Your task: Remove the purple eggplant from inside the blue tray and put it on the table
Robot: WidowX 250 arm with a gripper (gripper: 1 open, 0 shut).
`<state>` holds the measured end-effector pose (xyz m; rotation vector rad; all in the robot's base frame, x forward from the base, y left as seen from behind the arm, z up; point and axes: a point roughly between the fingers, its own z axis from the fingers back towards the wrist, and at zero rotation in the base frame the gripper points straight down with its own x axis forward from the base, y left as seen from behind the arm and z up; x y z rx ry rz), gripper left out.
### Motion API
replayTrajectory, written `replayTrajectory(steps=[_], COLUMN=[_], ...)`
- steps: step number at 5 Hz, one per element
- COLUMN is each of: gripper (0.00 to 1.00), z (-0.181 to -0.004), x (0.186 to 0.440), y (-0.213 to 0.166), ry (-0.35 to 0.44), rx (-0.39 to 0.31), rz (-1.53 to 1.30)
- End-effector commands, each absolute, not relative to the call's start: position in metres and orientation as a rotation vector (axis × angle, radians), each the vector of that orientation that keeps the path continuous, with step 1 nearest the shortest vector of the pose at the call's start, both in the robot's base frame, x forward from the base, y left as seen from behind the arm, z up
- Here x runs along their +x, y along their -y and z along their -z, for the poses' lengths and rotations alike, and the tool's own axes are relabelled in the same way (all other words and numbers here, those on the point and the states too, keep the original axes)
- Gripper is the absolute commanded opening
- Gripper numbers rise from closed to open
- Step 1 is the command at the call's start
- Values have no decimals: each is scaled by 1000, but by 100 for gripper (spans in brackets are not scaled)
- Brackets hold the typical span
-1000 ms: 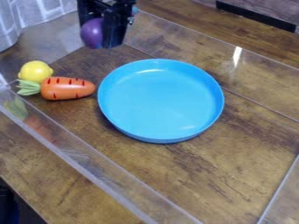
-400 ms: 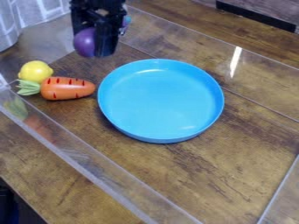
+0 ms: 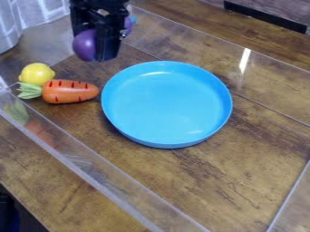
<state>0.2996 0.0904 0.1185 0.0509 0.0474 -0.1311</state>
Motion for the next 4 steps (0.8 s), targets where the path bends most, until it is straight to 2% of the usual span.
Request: replayTrajectory(steps=[1, 4], gripper=[0, 0], z=[-136, -153], x=[305, 301], y=[-83, -66], ry=[26, 86], rx=[74, 86], rz=[163, 186])
